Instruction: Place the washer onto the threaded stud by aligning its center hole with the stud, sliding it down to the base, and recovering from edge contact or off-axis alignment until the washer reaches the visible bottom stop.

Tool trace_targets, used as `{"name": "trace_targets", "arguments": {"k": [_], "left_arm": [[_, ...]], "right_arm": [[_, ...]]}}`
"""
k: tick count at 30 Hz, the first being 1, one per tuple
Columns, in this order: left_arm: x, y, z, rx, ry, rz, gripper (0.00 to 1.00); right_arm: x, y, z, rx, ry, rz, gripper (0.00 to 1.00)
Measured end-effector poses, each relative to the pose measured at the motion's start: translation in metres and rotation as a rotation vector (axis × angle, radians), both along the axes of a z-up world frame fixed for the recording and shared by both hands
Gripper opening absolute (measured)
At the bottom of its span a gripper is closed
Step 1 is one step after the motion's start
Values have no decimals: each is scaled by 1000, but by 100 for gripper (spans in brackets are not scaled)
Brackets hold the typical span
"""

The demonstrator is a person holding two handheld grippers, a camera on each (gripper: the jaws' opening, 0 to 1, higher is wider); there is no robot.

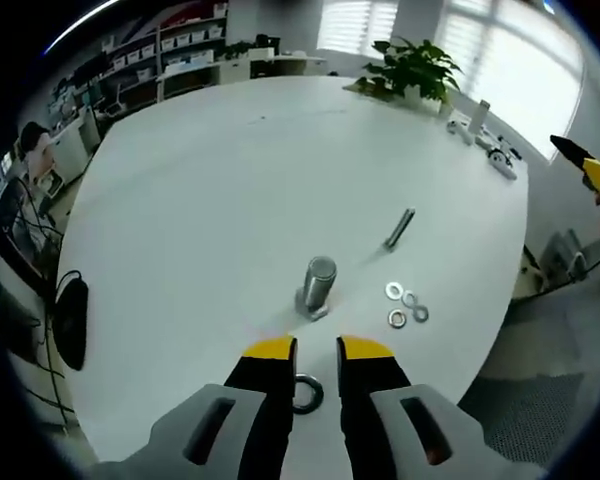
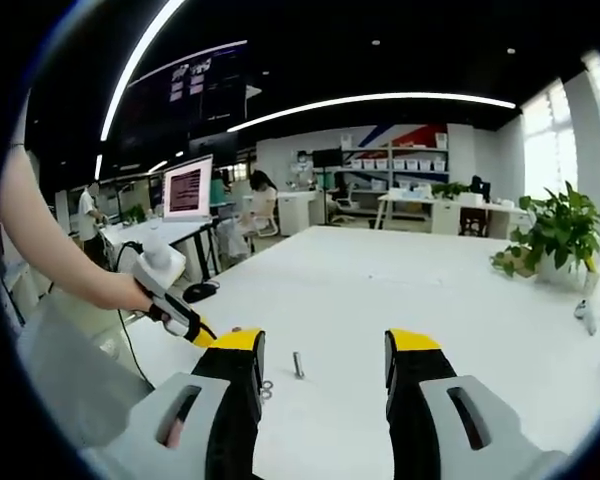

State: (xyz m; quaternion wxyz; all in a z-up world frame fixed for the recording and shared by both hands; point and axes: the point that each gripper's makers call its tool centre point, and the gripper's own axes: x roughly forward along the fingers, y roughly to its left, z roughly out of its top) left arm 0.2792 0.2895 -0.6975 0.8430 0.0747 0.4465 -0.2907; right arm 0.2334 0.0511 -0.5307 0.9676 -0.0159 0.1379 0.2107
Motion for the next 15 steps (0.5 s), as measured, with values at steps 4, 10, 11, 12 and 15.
{"name": "trace_targets", "arguments": {"k": [4, 10, 11, 12, 15], "left_arm": [[2, 4, -7, 27, 6, -17, 13], [4, 4, -6, 19, 4, -13, 13], [4, 3, -6, 17, 5, -16, 13], [3, 3, -6, 18, 6, -22, 13], [1, 2, -11, 49, 10, -66, 13]], "right_arm": [[0, 2, -1, -3, 3, 8, 49], [0, 1, -2, -6, 10, 3, 49], [0, 1, -3, -9, 13, 3, 49], [0, 1, -5, -17, 16, 6, 49], [0, 3, -8, -34, 24, 12, 49]]}}
